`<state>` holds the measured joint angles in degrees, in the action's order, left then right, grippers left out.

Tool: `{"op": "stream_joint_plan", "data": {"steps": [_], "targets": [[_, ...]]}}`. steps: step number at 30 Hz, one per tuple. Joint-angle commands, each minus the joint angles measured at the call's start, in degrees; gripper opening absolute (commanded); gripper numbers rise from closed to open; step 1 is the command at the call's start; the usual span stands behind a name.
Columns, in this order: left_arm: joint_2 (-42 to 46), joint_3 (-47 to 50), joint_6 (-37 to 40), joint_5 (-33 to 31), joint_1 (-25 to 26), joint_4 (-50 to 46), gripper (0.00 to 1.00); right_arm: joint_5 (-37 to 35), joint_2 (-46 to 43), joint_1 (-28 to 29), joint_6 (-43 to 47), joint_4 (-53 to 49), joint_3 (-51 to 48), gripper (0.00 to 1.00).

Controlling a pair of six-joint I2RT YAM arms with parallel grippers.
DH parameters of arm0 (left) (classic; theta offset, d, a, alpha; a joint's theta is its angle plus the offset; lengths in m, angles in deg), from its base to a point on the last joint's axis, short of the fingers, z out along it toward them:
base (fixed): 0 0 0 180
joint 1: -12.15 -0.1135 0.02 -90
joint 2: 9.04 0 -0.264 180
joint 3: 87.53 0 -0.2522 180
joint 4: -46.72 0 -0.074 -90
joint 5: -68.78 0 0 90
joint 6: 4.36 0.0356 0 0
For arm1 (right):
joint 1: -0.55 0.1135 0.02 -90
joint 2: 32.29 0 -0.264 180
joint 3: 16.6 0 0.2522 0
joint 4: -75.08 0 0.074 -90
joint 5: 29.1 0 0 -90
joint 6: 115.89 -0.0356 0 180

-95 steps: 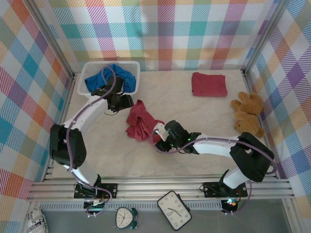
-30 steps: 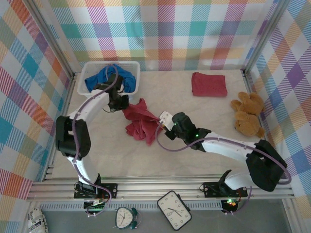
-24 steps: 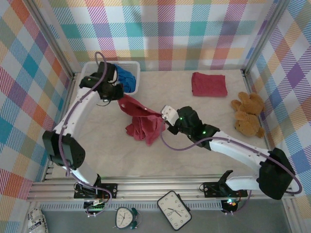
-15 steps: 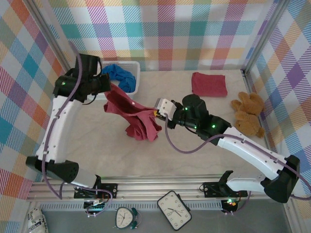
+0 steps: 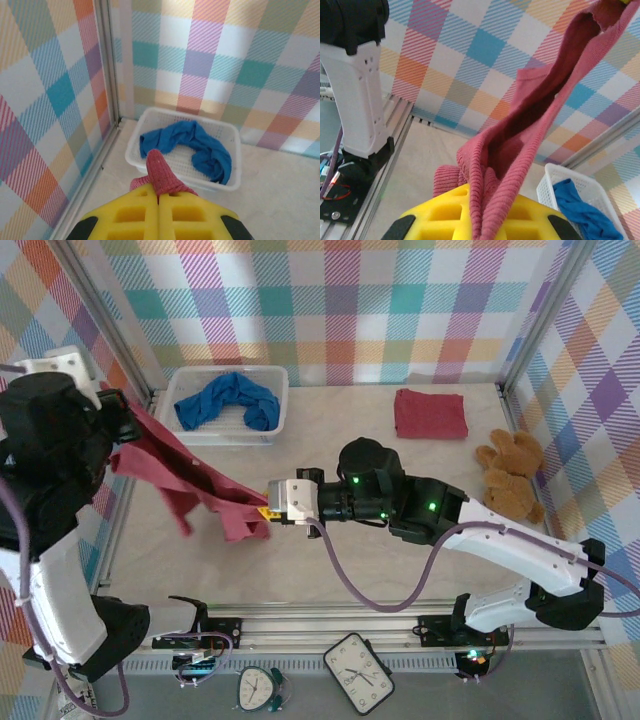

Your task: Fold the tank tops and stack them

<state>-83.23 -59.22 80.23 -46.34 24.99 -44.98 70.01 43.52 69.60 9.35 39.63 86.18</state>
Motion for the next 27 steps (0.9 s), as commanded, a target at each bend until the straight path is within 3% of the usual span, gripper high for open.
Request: {"op": "stream_joint_plan", "data": {"steps": [1, 5, 7, 10, 14, 17, 25, 27], "targets": [[-4.14, -1.69, 2.27, 4.63, -0.80, -1.19, 0.00, -1.70, -2.00, -0.29, 0.15, -3.03, 2.05, 0.00], [-9.18, 3.33, 0.98, 17.49, -0.80, 2.75, 0.00, -3.26, -5.44, -4.72, -5.39, -6.42, -1.71, 0.00], [-13.12, 7.35, -1.08, 27.18, -0.80, 6.29, 0.00, -2.34, -6.88, -9.18, -10.07, -9.59, -4.90, 0.00], [-21.14, 11.50, -3.86, 36.13, 0.83, 10.31, 0.00, 2.62, -8.37, -17.99, -18.28, -13.79, -11.33, 0.00], [-32.28, 15.62, -4.36, 36.26, 7.05, 15.98, 0.01, 7.89, -8.74, -27.92, -25.21, -18.11, -20.64, 0.00], [-42.88, 13.41, -5.49, 36.70, 10.48, 19.26, 0.01, 9.99, -6.78, -34.99, -28.50, -20.83, -26.52, 0.00], [-70.07, -12.62, -11.83, 36.68, 12.95, 20.02, 0.05, 5.36, 0.15, -48.65, -33.83, -16.76, -34.37, 0.00], [-72.72, -14.88, -13.54, 37.59, 12.97, 21.67, 0.11, 2.90, 2.21, -50.69, -34.24, -15.98, -34.64, 0.00]]}}
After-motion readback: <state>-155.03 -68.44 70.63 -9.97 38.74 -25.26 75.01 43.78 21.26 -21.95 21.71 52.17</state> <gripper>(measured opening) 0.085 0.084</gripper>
